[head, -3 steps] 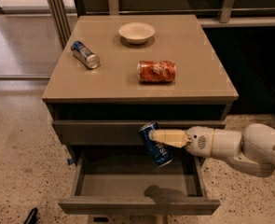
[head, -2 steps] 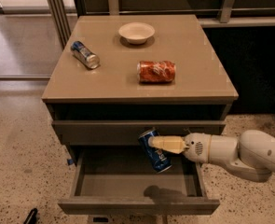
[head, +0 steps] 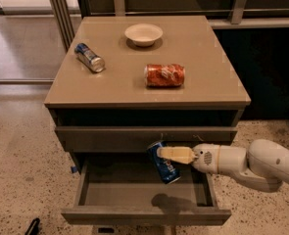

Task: Place pepsi can into middle drawer

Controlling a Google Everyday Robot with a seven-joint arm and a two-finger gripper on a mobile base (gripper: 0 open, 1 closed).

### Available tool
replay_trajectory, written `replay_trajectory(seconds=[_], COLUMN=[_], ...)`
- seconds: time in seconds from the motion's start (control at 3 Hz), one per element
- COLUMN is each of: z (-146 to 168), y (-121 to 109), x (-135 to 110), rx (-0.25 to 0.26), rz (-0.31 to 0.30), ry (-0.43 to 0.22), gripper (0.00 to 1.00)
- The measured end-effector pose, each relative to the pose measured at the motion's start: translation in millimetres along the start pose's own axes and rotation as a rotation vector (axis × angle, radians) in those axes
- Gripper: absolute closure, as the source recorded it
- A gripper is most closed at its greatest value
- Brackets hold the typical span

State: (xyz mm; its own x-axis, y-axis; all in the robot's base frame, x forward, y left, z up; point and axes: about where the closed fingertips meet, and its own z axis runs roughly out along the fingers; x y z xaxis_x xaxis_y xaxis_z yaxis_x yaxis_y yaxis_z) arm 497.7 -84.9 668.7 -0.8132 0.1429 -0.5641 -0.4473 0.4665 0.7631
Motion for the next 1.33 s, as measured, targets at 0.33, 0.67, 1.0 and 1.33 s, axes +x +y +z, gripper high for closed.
replay_trajectory(seconds=[0.33,0.67,1.0,1.33], z=[12.0,29.0,41.8,46.2], y=[-12.3,-40.2,-70.2,-94.5], x=[9.8,28.7,41.5,55.7], rx=[0.029,0.093,0.16,0.218], rz=[0.03,0.083,0.136,0.189], ry=[-0.006,-0.03,-0.048,-0.058], gripper=[1.0,1.0,1.0,1.0])
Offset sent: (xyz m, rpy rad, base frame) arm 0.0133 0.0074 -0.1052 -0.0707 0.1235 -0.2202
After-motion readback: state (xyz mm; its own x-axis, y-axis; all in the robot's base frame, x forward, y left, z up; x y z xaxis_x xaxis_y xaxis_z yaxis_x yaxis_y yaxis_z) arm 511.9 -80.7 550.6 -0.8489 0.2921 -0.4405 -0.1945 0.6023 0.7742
